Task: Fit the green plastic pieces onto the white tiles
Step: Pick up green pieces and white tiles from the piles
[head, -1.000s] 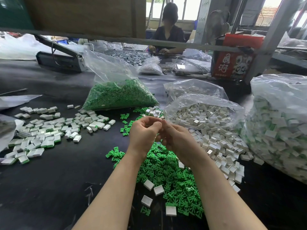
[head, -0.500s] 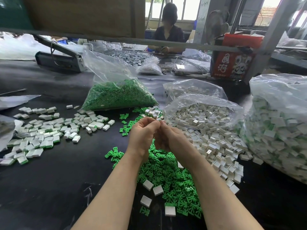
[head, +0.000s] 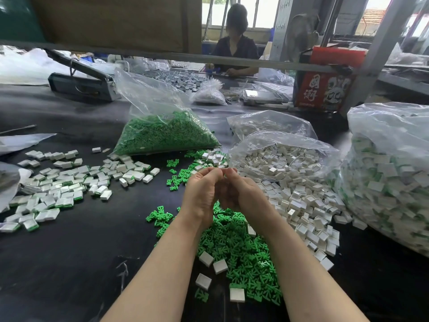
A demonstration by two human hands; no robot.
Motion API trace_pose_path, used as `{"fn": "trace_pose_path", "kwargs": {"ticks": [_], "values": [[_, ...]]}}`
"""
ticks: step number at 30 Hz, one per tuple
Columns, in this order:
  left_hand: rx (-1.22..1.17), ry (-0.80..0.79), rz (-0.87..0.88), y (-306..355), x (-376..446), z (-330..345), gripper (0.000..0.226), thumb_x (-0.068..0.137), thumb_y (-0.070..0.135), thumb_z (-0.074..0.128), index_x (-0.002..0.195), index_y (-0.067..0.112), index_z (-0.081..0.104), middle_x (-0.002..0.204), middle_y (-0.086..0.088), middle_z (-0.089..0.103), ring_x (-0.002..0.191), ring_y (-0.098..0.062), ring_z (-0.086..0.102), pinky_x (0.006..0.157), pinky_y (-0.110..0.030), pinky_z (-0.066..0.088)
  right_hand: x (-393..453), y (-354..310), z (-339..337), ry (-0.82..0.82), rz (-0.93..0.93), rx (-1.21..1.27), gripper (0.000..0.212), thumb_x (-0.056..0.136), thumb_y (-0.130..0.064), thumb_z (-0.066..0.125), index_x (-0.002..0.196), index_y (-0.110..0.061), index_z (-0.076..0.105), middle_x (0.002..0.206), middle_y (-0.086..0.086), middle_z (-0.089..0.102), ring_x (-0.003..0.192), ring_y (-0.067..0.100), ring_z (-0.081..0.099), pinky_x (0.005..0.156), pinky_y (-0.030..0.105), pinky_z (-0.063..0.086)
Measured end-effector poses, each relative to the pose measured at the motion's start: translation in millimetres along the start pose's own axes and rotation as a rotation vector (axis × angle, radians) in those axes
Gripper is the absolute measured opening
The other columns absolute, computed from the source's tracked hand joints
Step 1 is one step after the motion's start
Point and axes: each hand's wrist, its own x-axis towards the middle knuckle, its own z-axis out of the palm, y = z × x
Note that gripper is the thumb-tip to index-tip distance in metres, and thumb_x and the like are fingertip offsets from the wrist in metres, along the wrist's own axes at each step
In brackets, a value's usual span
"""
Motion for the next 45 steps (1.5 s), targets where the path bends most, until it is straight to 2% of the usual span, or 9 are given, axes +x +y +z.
{"fn": "trace_pose_path", "kwargs": {"ticks": [3, 9, 18, 24, 27, 30, 35, 39, 45], "values": [[0.0, 0.0, -0.014, 0.8, -0.7, 0.2, 0.033, 0.086, -0.004, 0.046, 0.114, -0.019, 0.055, 0.052, -0.008, 0.05, 0.04, -0.02, 0.041, 0.047, -0.029, 0.031, 1.7, 2.1, -3.1, -0.021, 0.03, 0.021, 0.063, 0.105, -0.042, 0.033, 0.107, 0.018, 0.053, 0.064, 0.01, 0.05, 0.057, 0.019, 0.043, 0.053, 0.027, 0.032], [-0.005, 0.01, -0.03, 2.1, -0.8, 0.3, 0.037, 0.087, -0.002, 0.049, 0.118, -0.021, 0.051, 0.053, -0.007, 0.045, 0.038, -0.018, 0.04, 0.039, -0.024, 0.031, 4.8, 4.4, -2.8, -0.053, 0.044, 0.067, 0.052, 0.104, -0.045, 0.032, 0.082, -0.004, 0.056, 0.062, 0.009, 0.049, 0.057, 0.021, 0.04, 0.054, 0.032, 0.027], [-0.045, -0.001, -0.019, 1.0, -1.0, 0.9, 0.034, 0.089, 0.0, 0.052, 0.116, -0.021, 0.052, 0.05, 0.001, 0.062, 0.034, -0.015, 0.05, 0.036, -0.019, 0.036, 3.5, 4.7, -2.7, -0.067, 0.033, 0.045, 0.045, 0.102, -0.042, 0.041, 0.093, -0.003, 0.06, 0.063, 0.006, 0.049, 0.057, 0.016, 0.041, 0.052, 0.028, 0.026], [-0.058, 0.007, -0.003, 3.5, -2.5, 3.3, 0.005, 0.088, -0.002, 0.053, 0.092, 0.0, 0.056, 0.066, -0.008, 0.07, 0.035, -0.015, 0.051, 0.037, -0.02, 0.036, 5.5, 6.6, -2.5, -0.081, 0.038, 0.084, 0.046, 0.102, -0.041, 0.043, 0.089, -0.001, 0.059, 0.058, 0.001, 0.048, 0.055, 0.015, 0.038, 0.051, 0.027, 0.025], [-0.074, 0.011, 0.0, 3.1, -2.2, 4.5, 0.007, 0.087, -0.004, 0.052, 0.084, 0.002, 0.054, 0.075, -0.013, 0.072, 0.036, -0.017, 0.051, 0.038, -0.02, 0.035, 6.3, 6.6, -1.9, -0.047, 0.035, 0.092, 0.05, 0.101, -0.039, 0.045, 0.094, 0.007, 0.061, 0.058, 0.002, 0.048, 0.054, 0.015, 0.039, 0.05, 0.028, 0.026], [-0.091, 0.012, 0.015, 2.6, -2.2, 5.6, 0.022, 0.087, -0.005, 0.052, 0.071, 0.009, 0.049, 0.083, -0.017, 0.073, 0.038, -0.018, 0.054, 0.038, -0.02, 0.037, 5.9, 6.2, -1.0, -0.045, 0.016, 0.095, 0.041, 0.099, -0.041, 0.047, 0.092, -0.002, 0.06, 0.053, -0.005, 0.047, 0.051, 0.011, 0.038, 0.048, 0.024, 0.027], [-0.11, 0.0, 0.038, 2.1, -2.9, 6.2, 0.018, 0.087, -0.006, 0.05, 0.077, 0.008, 0.054, 0.085, -0.019, 0.073, 0.041, -0.017, 0.058, 0.037, -0.021, 0.04, 6.0, 7.5, -0.6, -0.003, 0.009, 0.08, 0.056, 0.098, -0.04, 0.05, 0.095, 0.016, 0.057, 0.052, -0.008, 0.047, 0.049, 0.008, 0.039, 0.047, 0.022, 0.027], [-0.155, -0.007, 0.027, 2.1, -2.4, 5.0, 0.022, 0.087, -0.008, 0.046, 0.098, 0.006, 0.06, 0.086, -0.02, 0.072, 0.043, -0.014, 0.06, 0.038, -0.021, 0.043, 5.4, 6.1, 1.3, 0.026, -0.005, 0.077, 0.041, 0.102, -0.034, 0.047, 0.066, -0.015, 0.054, 0.05, -0.008, 0.046, 0.047, 0.007, 0.04, 0.047, 0.021, 0.031], [-0.115, -0.042, 0.006, 1.3, -1.9, 1.8, 0.03, 0.087, -0.005, 0.045, 0.092, 0.003, 0.073, 0.088, -0.017, 0.072, 0.049, -0.014, 0.061, 0.041, -0.023, 0.044, 4.3, 4.5, 5.1, 0.074, 0.009, 0.048, 0.035, 0.102, -0.03, 0.047, 0.09, -0.001, 0.063, 0.054, -0.006, 0.049, 0.051, 0.008, 0.044, 0.05, 0.022, 0.035]]}}
